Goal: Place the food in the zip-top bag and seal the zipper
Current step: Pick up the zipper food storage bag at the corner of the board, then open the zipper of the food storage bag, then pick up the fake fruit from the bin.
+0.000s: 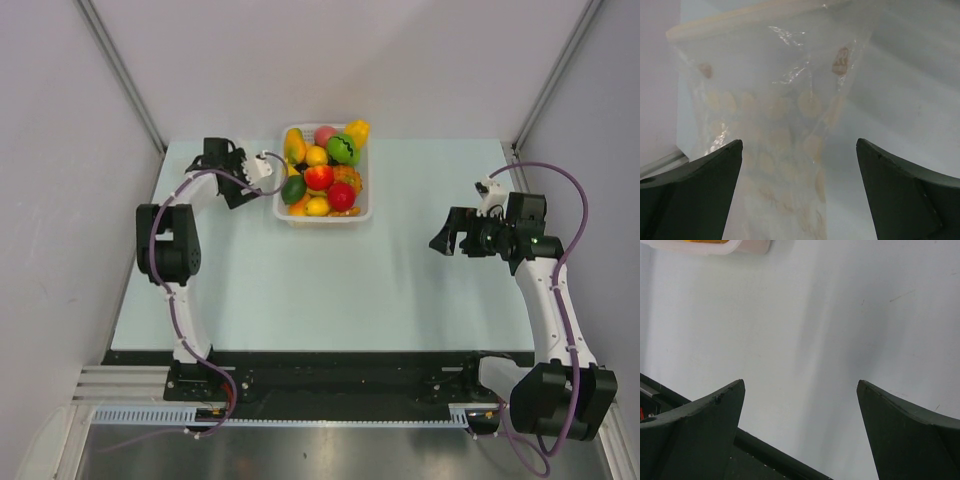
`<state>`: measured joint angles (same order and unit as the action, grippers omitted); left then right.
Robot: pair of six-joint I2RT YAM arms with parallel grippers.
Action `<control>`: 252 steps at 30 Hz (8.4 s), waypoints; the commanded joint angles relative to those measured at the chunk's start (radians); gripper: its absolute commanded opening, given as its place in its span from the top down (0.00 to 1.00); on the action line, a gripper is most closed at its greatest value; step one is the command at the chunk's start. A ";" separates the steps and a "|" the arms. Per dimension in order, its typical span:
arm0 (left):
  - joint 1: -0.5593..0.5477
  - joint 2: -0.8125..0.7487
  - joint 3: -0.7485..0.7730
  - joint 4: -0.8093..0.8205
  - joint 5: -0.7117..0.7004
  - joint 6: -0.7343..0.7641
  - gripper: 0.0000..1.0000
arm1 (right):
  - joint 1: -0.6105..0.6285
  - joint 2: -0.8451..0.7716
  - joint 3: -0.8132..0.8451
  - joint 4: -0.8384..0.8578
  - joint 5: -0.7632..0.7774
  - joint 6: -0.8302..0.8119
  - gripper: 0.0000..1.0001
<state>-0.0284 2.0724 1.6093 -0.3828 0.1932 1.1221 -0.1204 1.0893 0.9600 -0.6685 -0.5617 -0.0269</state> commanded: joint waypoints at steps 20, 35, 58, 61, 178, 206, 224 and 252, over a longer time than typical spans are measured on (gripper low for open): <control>0.087 -0.303 -0.155 -0.005 0.115 -0.062 1.00 | -0.015 0.029 0.178 -0.138 -0.079 -0.094 0.00; -0.195 -1.167 -0.607 0.192 0.344 -0.433 1.00 | -0.044 -0.149 0.232 0.162 -0.265 0.335 0.00; -0.969 -1.049 -0.805 0.582 -0.222 -0.337 1.00 | 0.217 -0.181 0.059 0.451 -0.170 0.843 0.43; -0.981 -1.038 -0.805 0.582 -0.224 -0.334 1.00 | 0.228 -0.172 0.043 0.471 -0.182 0.872 0.46; -0.691 -0.542 -0.350 0.081 -0.073 -1.362 1.00 | 0.133 -0.183 0.160 -0.284 0.292 0.202 1.00; -0.539 -0.565 -0.212 0.206 -0.046 -1.254 0.00 | 0.174 -0.077 0.368 -0.457 0.184 0.349 1.00; -0.424 -0.247 -0.048 0.200 -0.175 -1.200 0.00 | 0.200 0.012 0.243 -0.237 0.117 0.423 1.00; -0.416 -0.046 0.141 0.147 -0.094 -1.237 0.24 | 0.219 0.006 0.207 -0.172 0.003 0.429 1.00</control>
<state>-0.4427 2.0613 1.7111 -0.2493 0.0544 -0.0978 0.0906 1.1088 1.1648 -0.8787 -0.5144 0.3927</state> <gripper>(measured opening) 0.833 0.009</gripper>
